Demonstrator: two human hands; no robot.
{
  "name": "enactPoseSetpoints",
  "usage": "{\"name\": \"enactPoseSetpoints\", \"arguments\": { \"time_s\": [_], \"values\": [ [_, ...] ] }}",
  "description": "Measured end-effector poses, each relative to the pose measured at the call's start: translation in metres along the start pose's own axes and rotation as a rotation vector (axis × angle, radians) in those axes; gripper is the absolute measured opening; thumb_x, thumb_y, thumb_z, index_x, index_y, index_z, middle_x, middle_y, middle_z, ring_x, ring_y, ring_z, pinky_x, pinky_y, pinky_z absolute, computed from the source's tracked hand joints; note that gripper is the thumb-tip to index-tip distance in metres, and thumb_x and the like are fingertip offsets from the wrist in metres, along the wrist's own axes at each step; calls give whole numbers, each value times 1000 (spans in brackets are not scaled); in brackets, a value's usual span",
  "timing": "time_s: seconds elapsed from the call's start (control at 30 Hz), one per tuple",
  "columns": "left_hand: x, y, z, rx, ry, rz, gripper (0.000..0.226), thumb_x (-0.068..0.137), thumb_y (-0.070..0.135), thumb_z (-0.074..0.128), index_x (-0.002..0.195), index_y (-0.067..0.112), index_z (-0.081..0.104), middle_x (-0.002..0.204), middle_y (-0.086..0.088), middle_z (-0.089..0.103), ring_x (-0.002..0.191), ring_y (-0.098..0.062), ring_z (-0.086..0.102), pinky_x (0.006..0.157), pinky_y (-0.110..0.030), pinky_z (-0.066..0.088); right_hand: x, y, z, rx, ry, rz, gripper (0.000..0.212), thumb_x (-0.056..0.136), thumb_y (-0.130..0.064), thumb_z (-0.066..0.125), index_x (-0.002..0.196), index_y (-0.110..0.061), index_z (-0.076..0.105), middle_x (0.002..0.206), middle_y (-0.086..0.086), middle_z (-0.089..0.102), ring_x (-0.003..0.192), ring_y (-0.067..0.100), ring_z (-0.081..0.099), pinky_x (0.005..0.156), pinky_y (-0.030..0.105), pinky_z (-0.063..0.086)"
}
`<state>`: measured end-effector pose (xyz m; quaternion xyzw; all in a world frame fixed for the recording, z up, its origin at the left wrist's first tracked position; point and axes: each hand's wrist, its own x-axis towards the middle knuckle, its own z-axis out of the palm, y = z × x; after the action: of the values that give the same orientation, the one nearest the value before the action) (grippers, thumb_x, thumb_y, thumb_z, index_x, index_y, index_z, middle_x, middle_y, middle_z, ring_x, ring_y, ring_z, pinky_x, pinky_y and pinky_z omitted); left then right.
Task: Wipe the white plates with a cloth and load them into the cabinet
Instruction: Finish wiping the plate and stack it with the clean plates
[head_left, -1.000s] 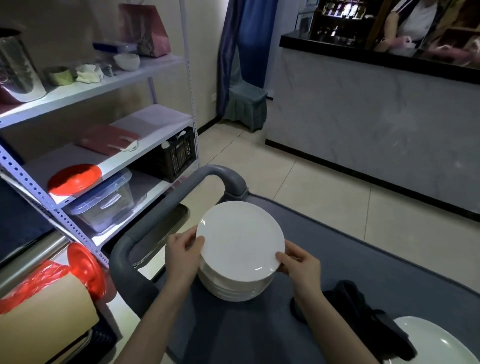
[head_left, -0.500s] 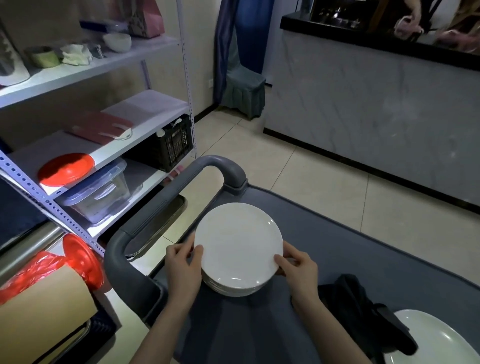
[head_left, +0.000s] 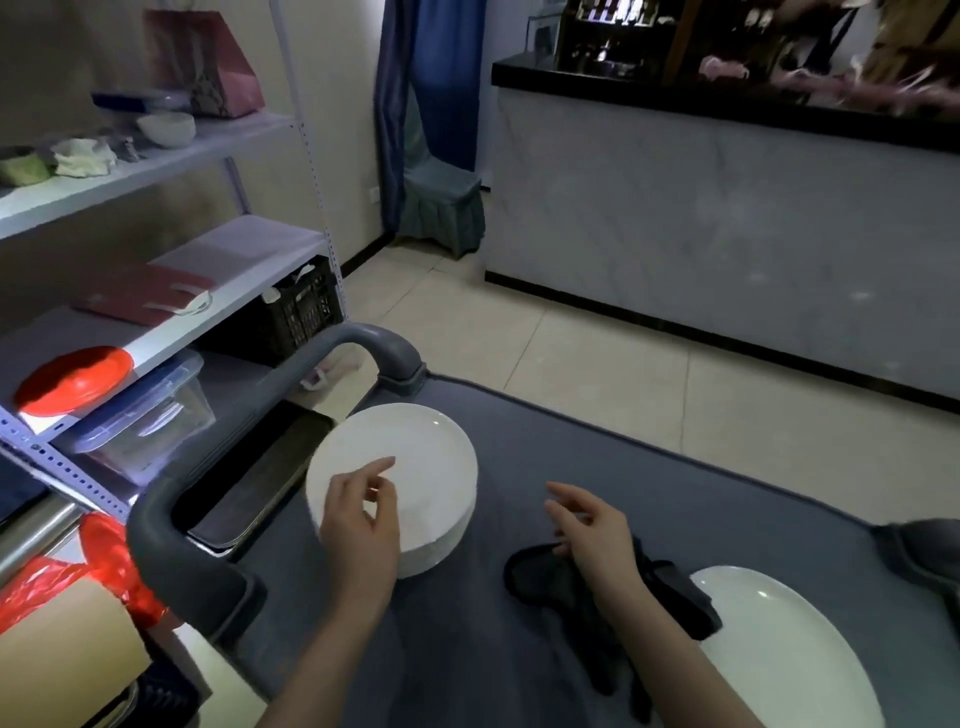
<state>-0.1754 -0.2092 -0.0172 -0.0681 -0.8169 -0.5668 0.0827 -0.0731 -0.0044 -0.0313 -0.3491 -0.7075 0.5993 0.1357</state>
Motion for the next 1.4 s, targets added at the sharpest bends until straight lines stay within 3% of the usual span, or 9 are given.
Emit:
{"name": "enactPoseSetpoints", "arguments": {
  "time_s": [0.07, 0.17, 0.33, 0.53, 0.67, 0.83, 1.03, 1.2, 1.4],
  "values": [
    [-22, 18, 25, -63, -115, 21, 27, 95, 8, 56, 103, 32, 67, 96, 11, 59, 84, -5, 56, 70, -14, 44, -8, 10, -35, -12, 56, 9, 20, 92, -13, 66, 110, -19, 72, 95, 3, 70, 74, 14, 64, 52, 19, 52],
    [-61, 37, 64, -100, -360, 33, 26, 92, 5, 61, 99, 29, 69, 88, 7, 66, 74, -8, 59, 68, -15, 46, -25, 29, -91, -20, 181, 43, 19, 90, -13, 68, 108, -19, 73, 90, 1, 72, 77, 15, 66, 55, 22, 53],
    [-136, 60, 121, -78, -759, 2, 27, 88, 10, 68, 95, 36, 69, 76, 8, 71, 74, -4, 65, 72, -17, 52, -63, 65, -177, -73, 354, 112, 22, 88, -16, 68, 108, -24, 73, 91, -6, 72, 81, 18, 68, 83, 46, 56],
    [-206, 72, 172, -80, -946, 38, 32, 87, 8, 67, 100, 37, 68, 95, 13, 71, 93, -1, 65, 83, -15, 50, -94, 106, -245, -243, 425, 207, 35, 83, -18, 73, 117, -21, 68, 106, 2, 67, 86, 16, 64, 74, 29, 45],
    [-225, 64, 197, 147, -951, 260, 42, 86, 8, 66, 123, 26, 63, 129, 17, 52, 121, -4, 47, 106, -18, 35, -102, 128, -267, -317, 373, 219, 39, 79, -6, 71, 118, -7, 66, 106, 13, 68, 97, 29, 63, 81, 38, 52],
    [-223, 56, 206, 365, -947, 354, 51, 87, 12, 65, 136, 17, 56, 146, 9, 39, 133, -12, 37, 112, -28, 31, -102, 140, -272, -336, 324, 270, 39, 79, -7, 72, 116, -5, 62, 96, 9, 68, 91, 28, 61, 74, 35, 49],
    [-218, 59, 199, 249, -980, 255, 45, 88, 5, 64, 132, 13, 58, 135, 10, 49, 126, -6, 45, 106, -12, 30, -90, 150, -270, -233, 304, 378, 29, 84, -12, 71, 112, -6, 64, 102, 10, 70, 92, 27, 64, 77, 33, 49],
    [-203, 64, 184, 131, -845, 161, 31, 88, 2, 65, 114, 17, 68, 111, 9, 63, 101, 2, 59, 90, -13, 48, -85, 151, -263, -79, 389, 347, 17, 95, -12, 57, 110, -7, 65, 93, 6, 66, 89, 28, 62, 86, 48, 53],
    [-171, 56, 178, 233, -719, 228, 36, 83, 5, 72, 110, 26, 66, 98, 10, 53, 91, -6, 57, 83, -18, 50, -92, 151, -265, 164, 463, 382, 12, 97, -10, 54, 95, -14, 65, 89, 8, 67, 81, 30, 63, 78, 51, 56]
  ]
}}
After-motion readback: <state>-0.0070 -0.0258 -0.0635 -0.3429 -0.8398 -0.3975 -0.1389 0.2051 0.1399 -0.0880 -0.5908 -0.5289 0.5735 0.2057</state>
